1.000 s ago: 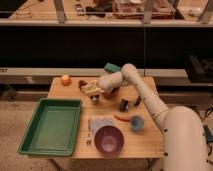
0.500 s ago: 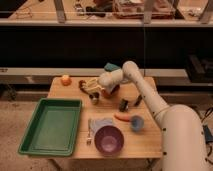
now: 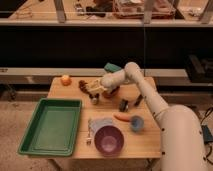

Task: Place banana in metal cup

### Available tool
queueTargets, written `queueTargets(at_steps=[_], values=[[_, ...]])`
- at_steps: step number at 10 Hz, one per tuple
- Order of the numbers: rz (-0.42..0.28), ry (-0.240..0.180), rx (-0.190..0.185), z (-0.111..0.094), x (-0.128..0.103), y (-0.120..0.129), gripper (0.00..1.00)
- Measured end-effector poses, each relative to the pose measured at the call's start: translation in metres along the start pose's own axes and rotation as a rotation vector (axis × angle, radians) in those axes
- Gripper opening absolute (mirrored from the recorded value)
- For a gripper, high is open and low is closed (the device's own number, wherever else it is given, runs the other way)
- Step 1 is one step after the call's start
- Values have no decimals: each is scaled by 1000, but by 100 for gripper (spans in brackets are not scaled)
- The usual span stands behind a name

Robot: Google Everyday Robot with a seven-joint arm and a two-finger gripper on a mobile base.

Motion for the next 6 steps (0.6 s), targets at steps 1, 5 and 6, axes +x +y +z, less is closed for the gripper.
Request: queueTargets(at_steps=[1, 5, 6], values=[[5, 5, 2, 0, 3, -2, 0], [35, 8, -10, 10, 18, -6, 0], [42, 9, -13, 12, 21, -6, 0]])
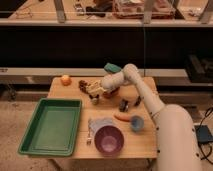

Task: Place banana in metal cup

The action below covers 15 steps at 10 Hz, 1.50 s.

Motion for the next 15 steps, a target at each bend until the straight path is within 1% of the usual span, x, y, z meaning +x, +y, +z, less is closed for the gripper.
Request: queueTargets(at_steps=[1, 2, 3, 4, 6, 7, 8, 9, 10, 13, 15], values=[[6, 3, -6, 3, 3, -1, 1], [7, 12, -13, 6, 5, -1, 5], [7, 21, -17, 8, 5, -1, 15], [11, 26, -11, 8, 7, -2, 27], [14, 33, -1, 9, 8, -5, 47], [13, 34, -1, 10, 7, -6, 55], [12, 37, -1, 11, 6, -7, 68], [12, 37, 0, 11, 5, -8, 76], [12, 35, 0, 11, 4, -8, 79], [7, 22, -11, 10, 0, -6, 80], [6, 20, -12, 10, -1, -6, 80]])
